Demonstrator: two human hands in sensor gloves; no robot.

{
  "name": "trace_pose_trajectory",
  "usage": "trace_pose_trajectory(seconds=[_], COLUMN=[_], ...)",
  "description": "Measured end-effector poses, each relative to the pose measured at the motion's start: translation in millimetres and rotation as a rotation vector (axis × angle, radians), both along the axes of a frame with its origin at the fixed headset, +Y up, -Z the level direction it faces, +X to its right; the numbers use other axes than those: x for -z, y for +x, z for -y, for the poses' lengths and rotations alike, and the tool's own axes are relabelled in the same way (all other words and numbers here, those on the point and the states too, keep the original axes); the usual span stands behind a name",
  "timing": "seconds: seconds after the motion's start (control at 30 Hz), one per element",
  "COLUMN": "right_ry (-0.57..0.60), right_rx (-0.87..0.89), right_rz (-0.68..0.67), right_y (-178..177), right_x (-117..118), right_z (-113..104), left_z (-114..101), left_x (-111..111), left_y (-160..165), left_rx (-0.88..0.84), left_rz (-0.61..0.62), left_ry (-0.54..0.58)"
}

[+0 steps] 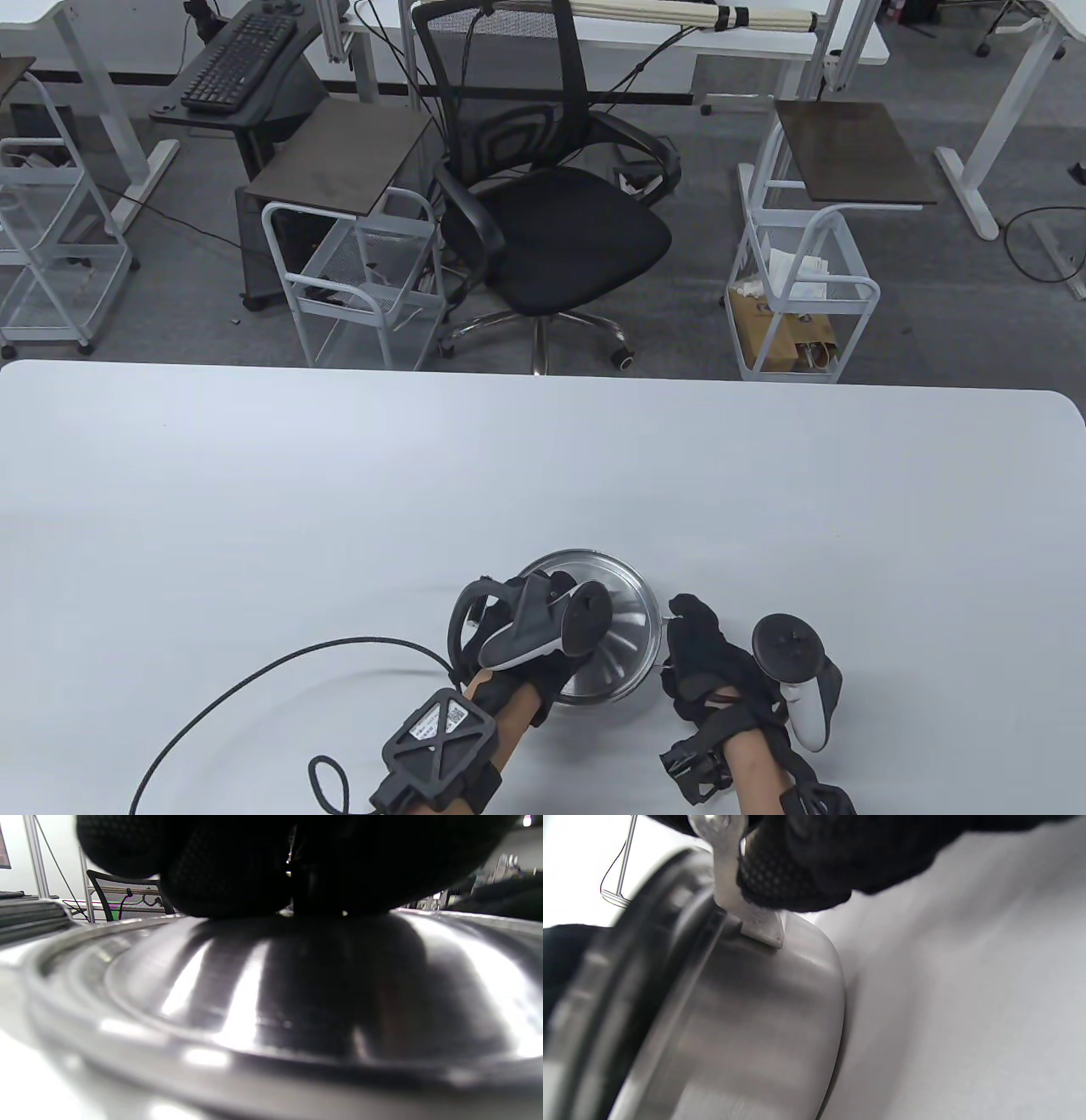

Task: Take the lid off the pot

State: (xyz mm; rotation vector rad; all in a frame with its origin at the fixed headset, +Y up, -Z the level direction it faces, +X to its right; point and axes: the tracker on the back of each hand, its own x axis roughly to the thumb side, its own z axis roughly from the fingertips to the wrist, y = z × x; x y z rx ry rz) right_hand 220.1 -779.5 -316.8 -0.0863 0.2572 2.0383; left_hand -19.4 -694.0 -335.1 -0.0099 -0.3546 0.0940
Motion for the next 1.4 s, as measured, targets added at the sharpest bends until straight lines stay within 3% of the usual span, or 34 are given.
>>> trace_pose_trajectory(seconds=[0.3, 0.6, 0.83, 1.03, 1.4], right_ry=[0.001, 0.021, 0.030, 0.036, 0.035], right_rx=[-0.019, -0.052, -0.054, -0.049, -0.041], right_rz=[0.002, 0.004, 0.004, 0.000, -0.002], right_y=[1.0, 0.1, -0.6, -0.9, -0.9], right_x=[0.0, 0.1, 0.5, 0.7, 0.7], right_z=[-1.0, -2.3, -2.0, -1.7, -1.1], left_z=[-45.0, -61.9, -44.8, -17.8, 32.0], left_x=[-7.7, -28.6, -43.5, -48.9, -51.3], left_y=[-52.1, -130.0, -183.9, -221.4, -254.3], left_rx=[-0.240, -0.425, -0.490, -0.555, -0.390], left_rz=[-0.061, -0.167, -0.262, -0.347, -0.461], left_ry=[0.117, 0.202, 0.228, 0.212, 0.124])
